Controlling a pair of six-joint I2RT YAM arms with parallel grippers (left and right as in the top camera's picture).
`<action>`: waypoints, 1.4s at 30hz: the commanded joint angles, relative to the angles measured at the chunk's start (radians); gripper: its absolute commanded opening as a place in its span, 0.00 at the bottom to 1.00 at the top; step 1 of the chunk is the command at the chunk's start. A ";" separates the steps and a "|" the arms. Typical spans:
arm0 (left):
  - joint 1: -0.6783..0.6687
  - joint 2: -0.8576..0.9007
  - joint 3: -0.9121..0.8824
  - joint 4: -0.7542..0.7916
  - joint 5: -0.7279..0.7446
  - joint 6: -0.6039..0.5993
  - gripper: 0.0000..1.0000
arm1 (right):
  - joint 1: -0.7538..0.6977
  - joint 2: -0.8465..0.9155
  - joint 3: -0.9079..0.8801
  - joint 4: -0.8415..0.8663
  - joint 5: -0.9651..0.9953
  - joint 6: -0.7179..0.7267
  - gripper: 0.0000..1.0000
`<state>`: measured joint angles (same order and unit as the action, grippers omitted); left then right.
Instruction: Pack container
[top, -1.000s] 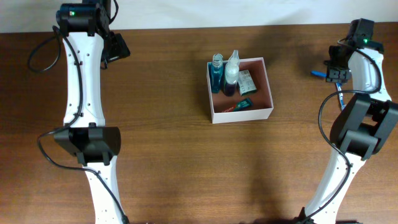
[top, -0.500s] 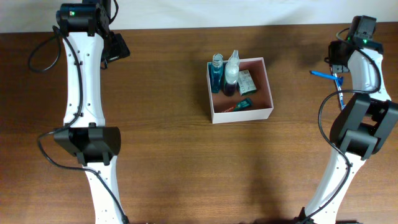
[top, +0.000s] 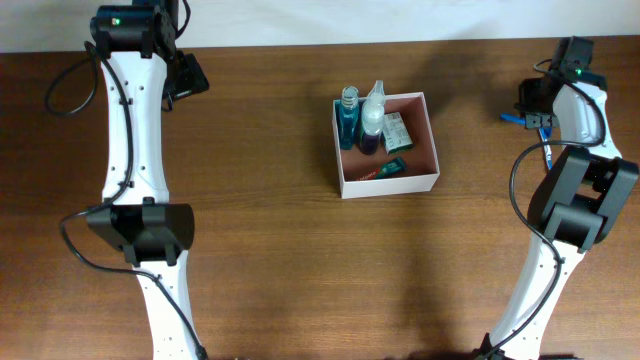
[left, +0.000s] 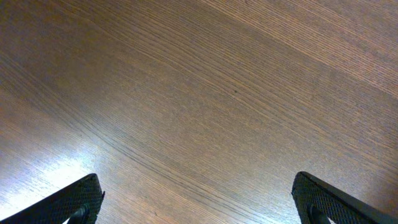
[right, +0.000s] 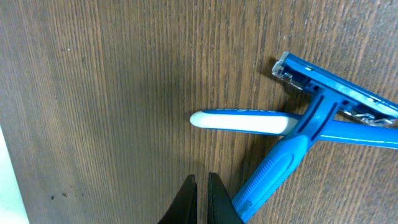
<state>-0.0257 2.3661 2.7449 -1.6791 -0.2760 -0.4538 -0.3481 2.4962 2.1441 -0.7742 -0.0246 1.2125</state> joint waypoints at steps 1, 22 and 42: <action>0.003 0.005 -0.002 0.002 0.003 -0.009 0.99 | 0.000 0.016 0.012 0.000 -0.008 0.007 0.04; 0.003 0.005 -0.002 0.018 0.003 -0.009 0.99 | -0.001 0.016 0.013 -0.224 0.030 0.052 0.04; 0.003 0.005 -0.002 0.037 0.003 -0.009 1.00 | -0.020 0.016 0.528 -0.680 0.066 -0.184 0.50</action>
<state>-0.0257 2.3661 2.7449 -1.6440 -0.2760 -0.4538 -0.3515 2.5107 2.6335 -1.3792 0.0013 1.0592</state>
